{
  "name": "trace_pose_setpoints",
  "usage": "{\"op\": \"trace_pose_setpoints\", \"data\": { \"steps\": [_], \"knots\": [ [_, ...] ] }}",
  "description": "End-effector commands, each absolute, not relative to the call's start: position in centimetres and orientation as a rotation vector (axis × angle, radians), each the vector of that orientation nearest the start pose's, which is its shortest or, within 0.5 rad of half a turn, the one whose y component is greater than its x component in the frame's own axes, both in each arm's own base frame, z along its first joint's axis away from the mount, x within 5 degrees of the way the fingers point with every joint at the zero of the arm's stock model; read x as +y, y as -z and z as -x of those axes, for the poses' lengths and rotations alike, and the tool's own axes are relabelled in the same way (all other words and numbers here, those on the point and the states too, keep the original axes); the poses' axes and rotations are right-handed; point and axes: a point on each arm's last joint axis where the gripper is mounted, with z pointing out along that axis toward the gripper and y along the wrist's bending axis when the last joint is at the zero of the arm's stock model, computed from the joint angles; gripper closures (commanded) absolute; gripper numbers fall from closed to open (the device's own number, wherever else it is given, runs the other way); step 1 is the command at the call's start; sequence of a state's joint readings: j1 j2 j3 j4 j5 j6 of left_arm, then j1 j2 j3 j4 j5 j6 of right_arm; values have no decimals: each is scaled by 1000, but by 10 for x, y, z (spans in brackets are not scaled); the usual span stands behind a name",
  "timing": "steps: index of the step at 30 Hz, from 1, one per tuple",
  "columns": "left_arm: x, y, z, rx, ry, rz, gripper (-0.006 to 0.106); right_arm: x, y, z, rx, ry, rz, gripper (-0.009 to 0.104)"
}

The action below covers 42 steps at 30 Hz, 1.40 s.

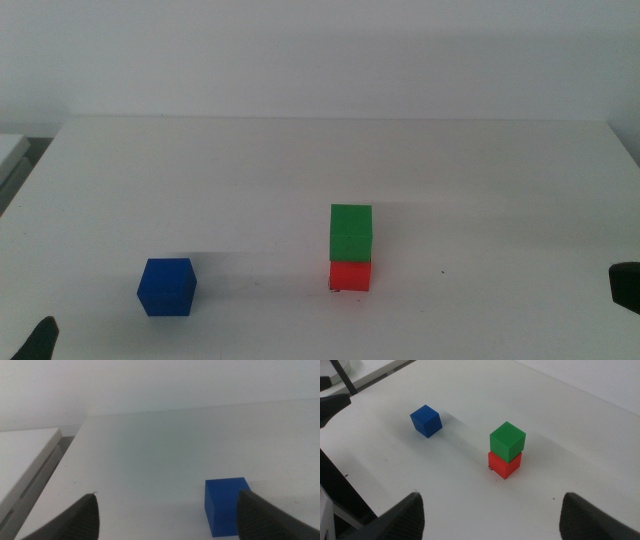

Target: Stack red cubes first, then green, then blue cubes in a specific spot.

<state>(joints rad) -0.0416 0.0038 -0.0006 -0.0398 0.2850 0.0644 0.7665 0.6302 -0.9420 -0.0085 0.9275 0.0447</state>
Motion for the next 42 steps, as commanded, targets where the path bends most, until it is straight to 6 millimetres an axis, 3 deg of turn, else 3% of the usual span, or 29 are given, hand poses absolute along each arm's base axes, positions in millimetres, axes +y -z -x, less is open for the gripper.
{"op": "trace_pose_setpoints", "data": {
  "steps": [1,11,13,19,23,29,36,42],
  "knots": [
    [-3,-189,-55,1755,22,-64,7,65,-392,-70,1990,-464,752,13],
    [-1,-189,-55,1771,-55,-118,7,65,-392,-69,1988,-464,752,13],
    [-2,-205,-59,1841,-18,-94,7,65,-392,-69,1989,-465,750,13],
    [-5,-293,-94,2178,26,-99,7,65,-392,-69,1989,-464,751,13],
    [-8,-313,-125,2491,81,-124,7,65,-392,-69,1989,-464,751,13],
    [-14,-305,-170,2768,202,-117,7,65,-392,-69,1990,-466,749,13],
    [-21,-272,-223,2808,326,-22,7,65,-392,-69,1992,-468,745,13],
    [-40,-262,-257,2876,226,-96,7,65,-392,-69,1996,-474,736,13]
  ]
}}
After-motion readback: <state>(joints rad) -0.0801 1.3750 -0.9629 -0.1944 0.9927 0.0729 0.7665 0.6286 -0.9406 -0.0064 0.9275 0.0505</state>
